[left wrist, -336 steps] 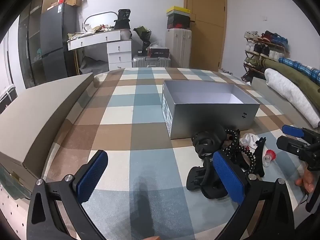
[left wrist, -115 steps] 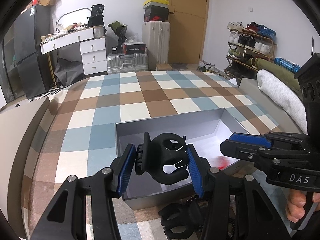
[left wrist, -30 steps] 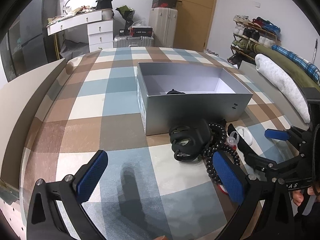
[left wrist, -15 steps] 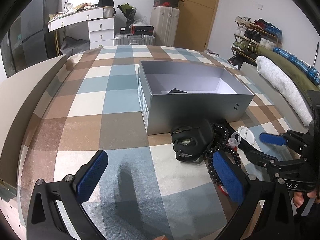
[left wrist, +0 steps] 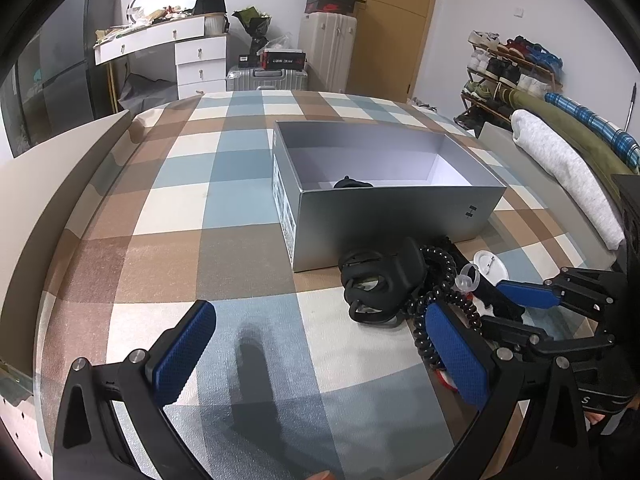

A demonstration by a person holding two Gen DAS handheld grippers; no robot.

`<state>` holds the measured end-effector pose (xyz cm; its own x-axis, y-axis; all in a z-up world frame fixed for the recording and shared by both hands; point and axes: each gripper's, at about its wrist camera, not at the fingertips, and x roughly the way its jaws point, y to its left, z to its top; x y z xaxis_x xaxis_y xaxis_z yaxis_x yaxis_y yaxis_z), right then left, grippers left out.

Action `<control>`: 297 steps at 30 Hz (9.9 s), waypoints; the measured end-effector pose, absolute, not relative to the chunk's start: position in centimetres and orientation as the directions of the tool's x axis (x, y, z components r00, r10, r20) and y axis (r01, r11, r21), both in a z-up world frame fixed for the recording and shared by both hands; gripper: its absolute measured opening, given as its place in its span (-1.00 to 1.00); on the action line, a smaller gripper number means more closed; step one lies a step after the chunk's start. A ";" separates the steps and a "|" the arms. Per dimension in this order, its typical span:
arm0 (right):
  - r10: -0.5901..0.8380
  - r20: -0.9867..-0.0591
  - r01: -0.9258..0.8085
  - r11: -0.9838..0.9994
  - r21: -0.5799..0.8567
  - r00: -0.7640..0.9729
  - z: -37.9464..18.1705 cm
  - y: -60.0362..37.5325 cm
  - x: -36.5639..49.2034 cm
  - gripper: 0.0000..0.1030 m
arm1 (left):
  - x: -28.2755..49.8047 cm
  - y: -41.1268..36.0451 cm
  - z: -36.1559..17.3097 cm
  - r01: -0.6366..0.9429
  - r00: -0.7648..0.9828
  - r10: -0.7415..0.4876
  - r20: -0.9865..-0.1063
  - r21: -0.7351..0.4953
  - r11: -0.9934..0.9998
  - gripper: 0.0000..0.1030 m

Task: Organize jewelry
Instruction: 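Grasp the black comb-style hair clip with the right tool, then grasp another black claw clip with the left tool, then carry the comb clip in the right tool and the claw clip in the left tool into the box, then open the left tool to drop the claw clip while the right tool releases the comb clip in the box, then withdraw both open tools from the box above the remaining pile, then grasp the black coiled hair tie with the left tool while the right tool grasps the white round badge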

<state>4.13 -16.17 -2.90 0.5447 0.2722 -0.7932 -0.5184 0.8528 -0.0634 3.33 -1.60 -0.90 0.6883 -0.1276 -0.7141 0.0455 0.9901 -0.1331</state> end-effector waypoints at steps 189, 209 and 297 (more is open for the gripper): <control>0.295 -0.782 -0.458 0.889 0.015 0.548 0.4 -20.1 8.4 0.98 | 3.6 -3.3 1.4 0.185 0.643 -0.278 -0.713 -0.208 0.960 0.97; 0.202 -0.835 -0.493 0.865 -0.092 0.511 -1.4 -19.6 8.0 0.94 | 3.7 -3.9 0.0 0.206 0.601 -0.276 -0.750 -0.189 0.960 0.97; 0.314 -0.840 -0.612 0.790 -0.028 0.443 -1.9 -18.5 7.0 -0.90 | 4.9 -4.7 -1.0 0.206 0.586 -0.331 -0.740 -0.260 0.943 -0.37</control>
